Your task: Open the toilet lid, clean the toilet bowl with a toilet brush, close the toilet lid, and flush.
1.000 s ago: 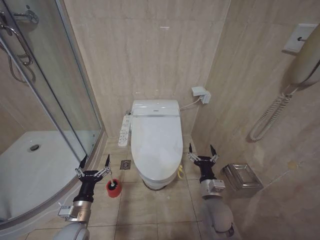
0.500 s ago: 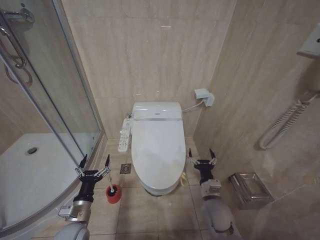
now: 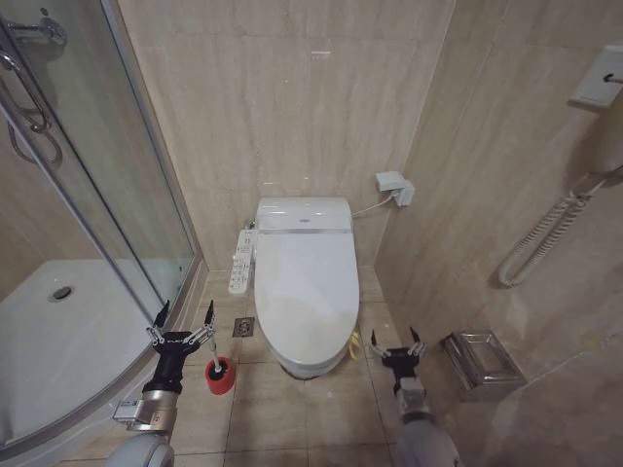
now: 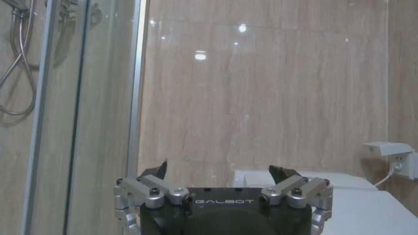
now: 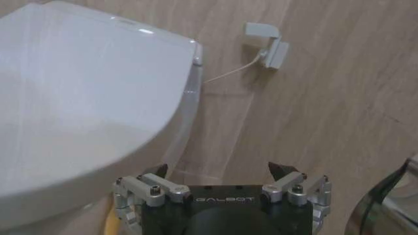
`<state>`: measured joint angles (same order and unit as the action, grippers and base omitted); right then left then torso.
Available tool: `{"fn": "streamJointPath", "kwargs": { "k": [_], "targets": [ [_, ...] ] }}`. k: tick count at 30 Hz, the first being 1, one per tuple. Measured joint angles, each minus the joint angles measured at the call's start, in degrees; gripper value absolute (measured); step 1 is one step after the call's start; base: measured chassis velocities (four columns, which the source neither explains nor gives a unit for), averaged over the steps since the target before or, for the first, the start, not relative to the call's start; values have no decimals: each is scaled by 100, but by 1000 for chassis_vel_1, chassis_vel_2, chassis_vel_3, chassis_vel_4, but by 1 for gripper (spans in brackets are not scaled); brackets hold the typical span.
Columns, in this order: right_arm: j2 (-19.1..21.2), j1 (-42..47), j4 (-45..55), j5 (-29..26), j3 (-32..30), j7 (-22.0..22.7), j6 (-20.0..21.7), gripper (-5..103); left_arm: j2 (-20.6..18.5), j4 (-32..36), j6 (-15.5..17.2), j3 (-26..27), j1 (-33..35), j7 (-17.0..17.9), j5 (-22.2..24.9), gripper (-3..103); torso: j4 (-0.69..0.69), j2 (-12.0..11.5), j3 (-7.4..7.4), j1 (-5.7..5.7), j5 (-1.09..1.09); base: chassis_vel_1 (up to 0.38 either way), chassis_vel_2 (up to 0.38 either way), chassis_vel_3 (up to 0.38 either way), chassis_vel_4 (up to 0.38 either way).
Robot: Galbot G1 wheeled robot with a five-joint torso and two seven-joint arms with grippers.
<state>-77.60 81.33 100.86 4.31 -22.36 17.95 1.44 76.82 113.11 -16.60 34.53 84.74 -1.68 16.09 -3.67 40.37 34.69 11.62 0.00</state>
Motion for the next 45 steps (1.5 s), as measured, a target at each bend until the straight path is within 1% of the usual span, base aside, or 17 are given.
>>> {"fn": "streamJointPath", "kwargs": {
  "k": [8, 13, 17, 24, 34, 45],
  "targets": [
    [-80, 31, -227, 181, 258, 2, -127, 100, 0, 0, 0, 0, 0, 0, 0, 100, 0, 0, 0, 0, -1, 0, 0, 0, 0],
    [-189, -94, -566, 310, 417, -4, -242, 100, 0, 0, 0, 0, 0, 0, 0, 100, 0, 0, 0, 0, -1, 0, 0, 0, 0],
    [-329, -353, -956, 390, 496, 2, -333, 100, 0, 0, 0, 0, 0, 0, 0, 100, 1, 0, 0, 0, -1, 0, 0, 0, 0],
    [-439, -711, -1508, 471, 448, 2, -477, 100, 0, 0, 0, 0, 0, 0, 0, 100, 1, 0, 1, 1, -1, 0, 0, 0, 0],
    [-448, -938, -1860, 509, 291, 37, -515, 100, 0, 0, 0, 0, 0, 0, 0, 100, 0, 0, 1, 1, 0, 0, 0, 0, 0],
    [-407, -930, -1897, 706, 250, 132, -333, 100, 0, 0, 0, 0, 0, 0, 0, 100, 0, 0, 0, 1, 0, 0, 0, 0, 0]
  ]
}}
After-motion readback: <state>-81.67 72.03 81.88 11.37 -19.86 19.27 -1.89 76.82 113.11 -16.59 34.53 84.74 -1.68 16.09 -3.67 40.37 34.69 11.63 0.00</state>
